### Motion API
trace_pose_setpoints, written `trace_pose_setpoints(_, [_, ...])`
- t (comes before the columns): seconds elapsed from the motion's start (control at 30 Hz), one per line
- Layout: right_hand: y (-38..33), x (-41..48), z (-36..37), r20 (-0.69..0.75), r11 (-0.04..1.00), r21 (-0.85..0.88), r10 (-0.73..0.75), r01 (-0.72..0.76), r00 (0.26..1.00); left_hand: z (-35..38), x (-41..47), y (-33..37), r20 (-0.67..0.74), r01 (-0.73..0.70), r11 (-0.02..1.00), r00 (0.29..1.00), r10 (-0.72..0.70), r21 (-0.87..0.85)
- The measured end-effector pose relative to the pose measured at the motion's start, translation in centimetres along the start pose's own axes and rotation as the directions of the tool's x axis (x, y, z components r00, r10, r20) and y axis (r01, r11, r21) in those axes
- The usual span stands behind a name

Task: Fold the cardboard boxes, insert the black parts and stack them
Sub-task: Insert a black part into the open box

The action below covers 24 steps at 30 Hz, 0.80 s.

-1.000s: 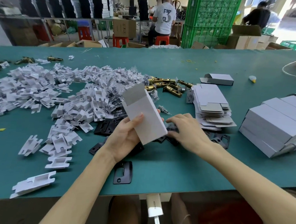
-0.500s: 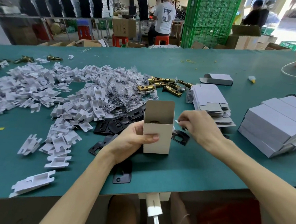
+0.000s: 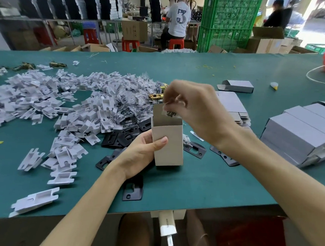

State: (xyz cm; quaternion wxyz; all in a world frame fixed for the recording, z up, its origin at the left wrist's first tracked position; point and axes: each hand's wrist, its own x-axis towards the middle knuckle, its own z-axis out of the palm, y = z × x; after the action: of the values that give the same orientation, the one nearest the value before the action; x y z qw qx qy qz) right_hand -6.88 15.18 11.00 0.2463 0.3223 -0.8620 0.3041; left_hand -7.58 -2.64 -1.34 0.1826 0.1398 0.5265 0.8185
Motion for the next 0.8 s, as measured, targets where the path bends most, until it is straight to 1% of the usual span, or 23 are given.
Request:
trace_pose_setpoints(0.1, [0.3,0.8,0.9,0.143,0.990,-0.136,-0.021,0.040,0.990,-0.3,-0.2,0.1,0.022,0.027,0.999,0.999,-0.026,-0.038])
trace_pose_setpoints(0.2, [0.6,1.2,1.1,0.241,0.963,-0.258,-0.017,0.081,0.970,-0.4,-0.2,0.1,0.043,0.062,0.998,0.997,-0.061,-0.008])
trace_pose_setpoints(0.33, [1.0,1.5,0.7,0.301,0.934,-0.357,0.098,0.016,0.948,-0.3,0.0,0.1,0.034,0.105,0.994,0.994,-0.106,0.025])
trace_pose_setpoints(0.47, [1.1,1.4,0.5,0.439,0.920,-0.391,0.225,-0.040,0.870,-0.4,0.0,0.0,0.060,0.096,0.993,0.993,-0.099,0.062])
trace_pose_setpoints(0.53, [1.2,1.3,0.7,0.462,0.912,-0.405,0.257,-0.055,0.849,-0.5,0.0,-0.1,0.064,0.081,0.994,0.994,-0.086,0.075])
trace_pose_setpoints(0.63, [1.3,1.3,0.9,0.461,0.917,-0.390,0.267,-0.077,0.846,-0.4,0.0,0.0,0.068,0.069,0.995,0.995,-0.074,0.072])
trace_pose_setpoints(0.7, [1.4,1.3,0.9,0.441,0.928,-0.362,0.255,-0.089,0.861,-0.4,0.0,0.0,0.067,0.068,0.995,0.995,-0.073,0.066])
trace_pose_setpoints(0.8, [1.7,1.0,0.9,0.398,0.941,-0.330,0.205,-0.069,0.894,-0.3,0.0,0.0,0.069,0.064,0.996,0.995,-0.068,0.060])
